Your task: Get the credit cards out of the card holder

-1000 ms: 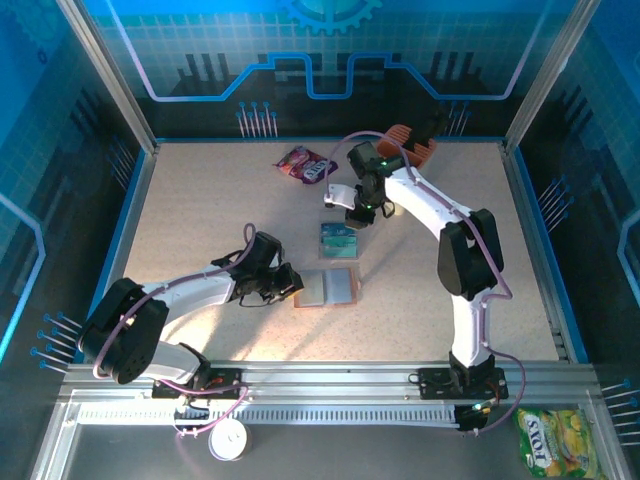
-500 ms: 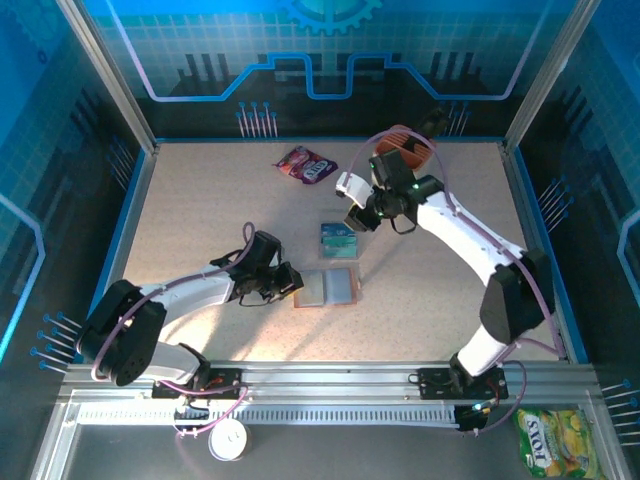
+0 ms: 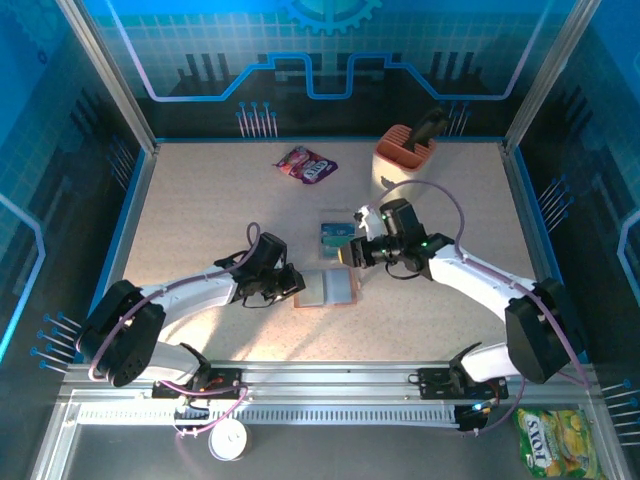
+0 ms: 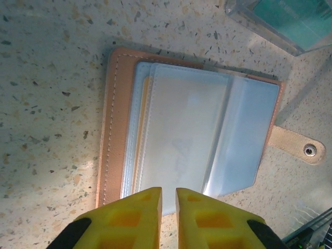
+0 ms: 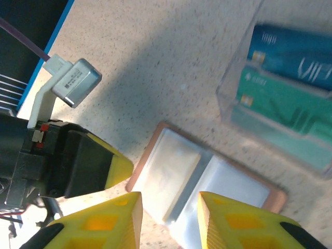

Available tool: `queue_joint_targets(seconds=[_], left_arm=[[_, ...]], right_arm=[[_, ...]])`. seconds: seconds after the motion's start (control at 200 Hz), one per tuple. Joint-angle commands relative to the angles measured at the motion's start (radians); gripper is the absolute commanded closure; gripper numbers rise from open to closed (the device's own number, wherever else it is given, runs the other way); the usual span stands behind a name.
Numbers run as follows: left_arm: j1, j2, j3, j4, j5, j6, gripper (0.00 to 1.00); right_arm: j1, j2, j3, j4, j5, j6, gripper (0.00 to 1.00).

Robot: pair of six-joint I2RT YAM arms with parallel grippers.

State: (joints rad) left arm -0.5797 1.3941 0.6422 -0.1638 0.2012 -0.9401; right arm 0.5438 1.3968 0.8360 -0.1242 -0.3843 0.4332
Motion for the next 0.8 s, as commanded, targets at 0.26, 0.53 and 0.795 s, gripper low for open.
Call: queue_joint_targets(seconds=[0.26, 0.53, 0.795], left_arm=[[-0.010, 0.027, -0.007, 0.014, -0.031, 0.000, 0.89], [-0.010, 0.030, -0.030, 0.019, -0.047, 0.004, 0.90], [-0.010, 0.040, -0.067, 0.058, -0.038, -0.002, 0.90]], right_arm=[[0.108, 0.098, -0.015, 0.063, 0.008, 0.260, 0.67], [0.158, 0.235, 0.125, -0.049, -0.004, 0.273, 0.71], [0.188, 0.315, 0.192, -0.103, 0.003, 0.254, 0.64]])
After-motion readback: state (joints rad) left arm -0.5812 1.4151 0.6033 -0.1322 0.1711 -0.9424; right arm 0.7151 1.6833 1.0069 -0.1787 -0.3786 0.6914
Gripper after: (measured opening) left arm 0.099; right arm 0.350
